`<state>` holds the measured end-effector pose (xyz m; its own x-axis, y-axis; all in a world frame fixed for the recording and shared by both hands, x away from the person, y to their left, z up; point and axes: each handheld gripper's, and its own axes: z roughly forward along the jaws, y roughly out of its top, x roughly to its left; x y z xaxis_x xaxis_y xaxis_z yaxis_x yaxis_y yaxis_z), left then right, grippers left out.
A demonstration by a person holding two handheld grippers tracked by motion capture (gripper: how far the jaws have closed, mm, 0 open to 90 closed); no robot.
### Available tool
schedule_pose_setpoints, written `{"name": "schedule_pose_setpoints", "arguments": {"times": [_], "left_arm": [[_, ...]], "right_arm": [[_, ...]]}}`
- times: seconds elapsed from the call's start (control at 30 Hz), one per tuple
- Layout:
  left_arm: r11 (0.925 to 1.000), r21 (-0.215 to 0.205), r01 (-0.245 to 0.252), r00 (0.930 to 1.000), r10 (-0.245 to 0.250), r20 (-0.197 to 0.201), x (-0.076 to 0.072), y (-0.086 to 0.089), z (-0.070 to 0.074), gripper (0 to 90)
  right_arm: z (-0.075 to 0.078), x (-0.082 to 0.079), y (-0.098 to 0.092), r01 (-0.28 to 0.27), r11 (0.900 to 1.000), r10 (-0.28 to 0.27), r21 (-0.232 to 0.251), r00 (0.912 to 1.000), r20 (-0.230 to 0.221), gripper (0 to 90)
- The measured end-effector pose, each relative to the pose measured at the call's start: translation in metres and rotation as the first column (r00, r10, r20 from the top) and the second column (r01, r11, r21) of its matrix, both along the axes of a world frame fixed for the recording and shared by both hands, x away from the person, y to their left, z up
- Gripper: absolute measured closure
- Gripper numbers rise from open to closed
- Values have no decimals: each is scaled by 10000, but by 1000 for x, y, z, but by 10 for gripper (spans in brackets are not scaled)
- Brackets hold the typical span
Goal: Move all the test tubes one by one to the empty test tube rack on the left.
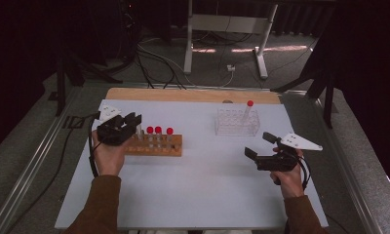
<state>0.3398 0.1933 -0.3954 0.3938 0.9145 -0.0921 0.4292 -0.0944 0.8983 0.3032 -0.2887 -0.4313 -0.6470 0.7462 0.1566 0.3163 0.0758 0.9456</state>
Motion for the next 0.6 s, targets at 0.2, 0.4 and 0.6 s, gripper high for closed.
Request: {"name": "schedule_pose_setpoints", "arguments": {"times": [0.2, 0.4, 0.6], "left_arm": [[10000, -68, -55, 9999, 54, -149, 0, 1, -9, 718], [9999, -104, -65, 9995, 62, -298, 0, 1, -20, 717], [9996, -226, -149, 9992, 141, -361, -1, 2, -28, 717]], "right_arm": [[0, 0, 0, 0, 10000, 0, -4, 10000, -15, 0], [0, 0, 0, 4, 10000, -4, 0, 10000, -22, 0], [-1, 0, 0, 0, 10000, 0, -11, 10000, -15, 0]]}}
